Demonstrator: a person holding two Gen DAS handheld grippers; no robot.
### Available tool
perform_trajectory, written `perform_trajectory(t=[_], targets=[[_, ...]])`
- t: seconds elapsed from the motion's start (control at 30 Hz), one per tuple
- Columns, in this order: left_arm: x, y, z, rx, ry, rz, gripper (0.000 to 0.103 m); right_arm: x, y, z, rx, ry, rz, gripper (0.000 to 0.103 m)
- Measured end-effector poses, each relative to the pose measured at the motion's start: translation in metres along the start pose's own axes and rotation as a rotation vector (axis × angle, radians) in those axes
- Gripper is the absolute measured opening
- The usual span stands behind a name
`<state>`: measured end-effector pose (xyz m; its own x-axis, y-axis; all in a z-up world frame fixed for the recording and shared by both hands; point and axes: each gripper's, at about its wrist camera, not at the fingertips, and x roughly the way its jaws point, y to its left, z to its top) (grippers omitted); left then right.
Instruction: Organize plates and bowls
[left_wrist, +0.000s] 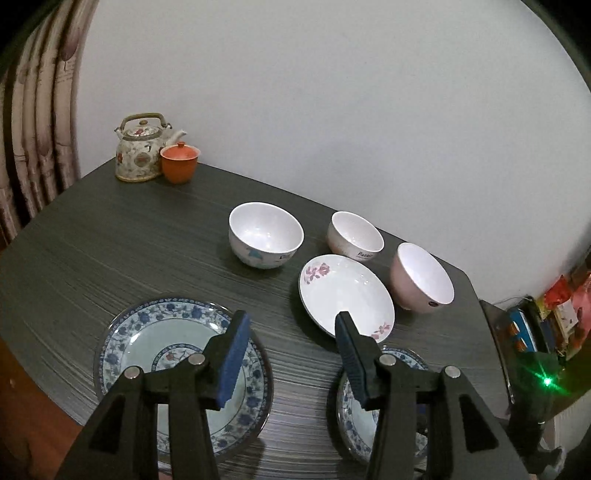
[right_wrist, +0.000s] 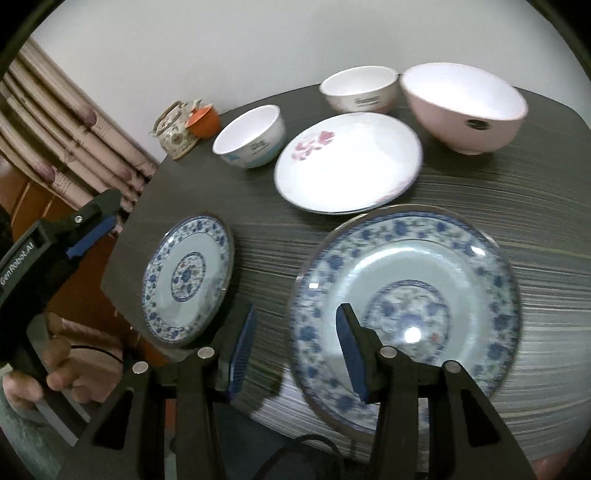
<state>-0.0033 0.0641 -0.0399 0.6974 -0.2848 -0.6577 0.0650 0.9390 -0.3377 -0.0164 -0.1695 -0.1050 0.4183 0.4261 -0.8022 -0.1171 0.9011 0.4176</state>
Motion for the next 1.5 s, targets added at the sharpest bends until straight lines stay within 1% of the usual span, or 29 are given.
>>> perform_trajectory(t=[0.07,0.17,0.27,0.33,0.37,0.4,0.53,0.57,0.67,0.77,0.97,1.07,1.17,1.33,1.5], targets=[[0.002,-0.003,0.001,-0.002,0.01,0.01,0.049,-0.005,-0.01,-0.002,0.013,-0.007,-0.017,0.043],[0.004,-0.004,0.001,-0.024,0.02,-0.012,0.049,-0.013,-0.027,-0.004,0.042,-0.014,-0.035,0.043],[0.013,-0.008,-0.002,-0.034,0.07,-0.024,0.049,-0.022,-0.041,-0.007,0.058,-0.022,-0.051,0.043],[0.021,-0.01,-0.006,-0.05,0.116,-0.028,0.049,-0.028,-0.053,-0.007,0.068,-0.026,-0.066,0.043],[0.027,-0.013,-0.009,-0.048,0.152,-0.022,0.049,-0.031,-0.056,-0.008,0.07,-0.026,-0.068,0.043],[0.03,-0.015,-0.012,-0.045,0.168,-0.023,0.049,-0.034,-0.063,-0.008,0.075,-0.027,-0.072,0.043],[0.046,-0.024,-0.023,-0.052,0.264,-0.096,0.049,-0.04,-0.083,-0.012,0.088,-0.017,-0.079,0.043],[0.05,-0.026,-0.025,-0.061,0.285,-0.127,0.049,-0.041,-0.09,-0.013,0.099,-0.007,-0.075,0.044],[0.061,-0.029,-0.031,-0.095,0.349,-0.186,0.049,-0.042,-0.104,-0.016,0.131,0.006,-0.051,0.045],[0.072,-0.031,-0.036,-0.119,0.399,-0.229,0.049,-0.04,-0.119,-0.019,0.164,0.029,-0.018,0.045],[0.093,-0.03,-0.043,-0.179,0.489,-0.282,0.049,-0.034,-0.148,-0.021,0.26,0.063,0.064,0.045],[0.104,-0.031,-0.05,-0.191,0.525,-0.282,0.049,-0.028,-0.163,-0.024,0.314,0.094,0.109,0.045],[0.112,-0.032,-0.055,-0.208,0.553,-0.293,0.049,-0.025,-0.171,-0.026,0.338,0.103,0.116,0.044],[0.118,-0.032,-0.056,-0.209,0.573,-0.301,0.049,-0.02,-0.184,-0.025,0.367,0.106,0.155,0.036],[0.124,-0.026,-0.059,-0.238,0.604,-0.282,0.047,-0.015,-0.186,-0.02,0.364,0.107,0.166,0.033]])
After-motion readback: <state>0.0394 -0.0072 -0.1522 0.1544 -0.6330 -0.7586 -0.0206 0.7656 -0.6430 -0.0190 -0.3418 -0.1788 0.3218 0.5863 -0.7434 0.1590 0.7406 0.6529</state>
